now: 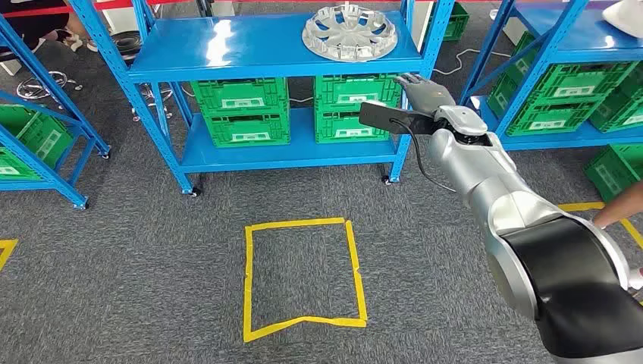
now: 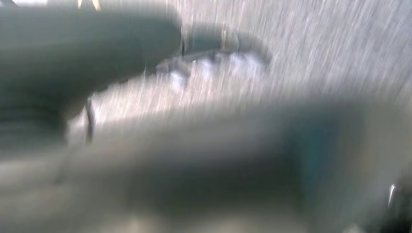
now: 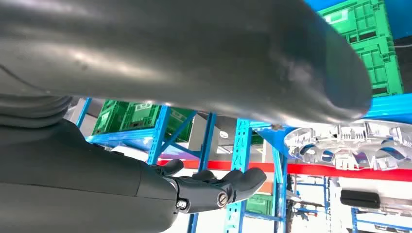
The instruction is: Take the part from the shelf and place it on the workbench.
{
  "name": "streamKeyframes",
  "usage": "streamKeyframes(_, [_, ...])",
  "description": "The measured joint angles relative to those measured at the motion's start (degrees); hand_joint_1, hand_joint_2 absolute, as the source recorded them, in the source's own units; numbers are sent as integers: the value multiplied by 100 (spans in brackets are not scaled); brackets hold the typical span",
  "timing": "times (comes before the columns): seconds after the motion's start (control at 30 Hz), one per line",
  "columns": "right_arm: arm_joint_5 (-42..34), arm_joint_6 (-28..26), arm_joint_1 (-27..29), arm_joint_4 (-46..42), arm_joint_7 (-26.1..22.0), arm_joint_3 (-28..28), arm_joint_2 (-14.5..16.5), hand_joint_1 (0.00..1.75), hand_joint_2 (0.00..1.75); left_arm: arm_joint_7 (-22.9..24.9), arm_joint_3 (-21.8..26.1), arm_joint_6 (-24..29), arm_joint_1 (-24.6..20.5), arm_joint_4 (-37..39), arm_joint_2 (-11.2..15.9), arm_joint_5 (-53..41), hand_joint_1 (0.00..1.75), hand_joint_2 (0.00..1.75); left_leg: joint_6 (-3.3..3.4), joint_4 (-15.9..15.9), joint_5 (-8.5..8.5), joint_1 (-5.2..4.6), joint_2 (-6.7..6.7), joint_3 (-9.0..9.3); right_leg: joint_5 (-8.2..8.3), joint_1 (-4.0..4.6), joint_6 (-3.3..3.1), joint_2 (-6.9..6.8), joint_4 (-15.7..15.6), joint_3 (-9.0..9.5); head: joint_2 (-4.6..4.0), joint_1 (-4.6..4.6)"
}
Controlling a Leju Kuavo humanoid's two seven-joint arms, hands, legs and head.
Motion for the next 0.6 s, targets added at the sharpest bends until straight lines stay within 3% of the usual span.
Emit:
streamKeyframes(0.07, [-8, -8, 35, 0, 0, 17, -3, 0, 0, 1, 0, -7, 16, 1, -5, -6, 0, 0, -6, 2, -42, 0, -17, 52, 25, -1, 5, 0, 64, -142, 0, 0])
streamKeyframes(0.1, [-15, -14, 61, 0, 1, 35, -6, 0, 0, 1, 0, -10, 26, 2, -10, -10, 0, 0, -12, 6, -87, 1, -33, 106, 113, -2, 8, -1, 17, -224, 0, 0])
streamKeyframes(0.2, [-42, -25, 76, -7, 5, 84, -10, 0, 0, 1, 0, -15, 37, 4, -18, -24, 0, 0, -66, 38, -250, 0, -63, 280, 875, 1, -16, -1, -1009, 3, 0, -3])
streamKeyframes(0.23, [-57, -26, 71, -10, 14, 107, -10, 0, 0, 3, 1, -15, 32, 6, -19, -33, 0, 0, -97, 47, -299, -4, -71, 303, 1011, 14, -46, -1, -1290, 91, 0, -1])
streamKeyframes(0.27, [-84, -25, 70, -21, 32, 133, -6, 0, 0, 8, 1, -15, 30, 7, -19, -46, 0, 0, -131, 51, -339, -7, -74, 309, 1093, 27, -84, 0, -1446, 137, 0, 1])
streamKeyframes(0.37, [-203, -17, 59, -85, 105, 225, 11, 0, 0, 18, 3, -15, 35, 8, -19, -71, 0, 0, -225, 127, -369, -12, -66, 300, 1098, 29, -217, 7, -1503, 200, 0, 6])
streamKeyframes(0.43, [-259, -14, 27, -137, 123, 285, 27, 0, 0, 13, 4, -14, 31, 7, -16, -75, 0, 0, -290, 511, -362, -2, -30, 98, 1049, 7, -284, 8, -1516, 295, 0, -5])
streamKeyframes(0.47, [-275, -6, 9, -155, 125, 311, 39, 0, 0, 11, 5, -13, 27, 7, -16, -77, 0, 0, -324, 844, -412, 13, -7, -112, 1010, 1, -306, 6, -1522, 344, 0, -10])
streamKeyframes(0.53, [-295, 34, -12, -164, 137, 356, 61, 0, 0, 16, 7, -13, 27, 8, -22, -78, 0, 0, -380, 1514, -668, 43, 21, -589, 915, -2, -318, 5, -1522, 445, 0, -15])
streamKeyframes(0.6, [-316, 72, -19, -164, 148, 407, 70, 0, 0, 24, 14, -13, 36, 10, -24, -78, 0, 0, -398, 1688, -791, 63, 33, -857, 812, -5, -306, 5, -1521, 571, 0, -15])
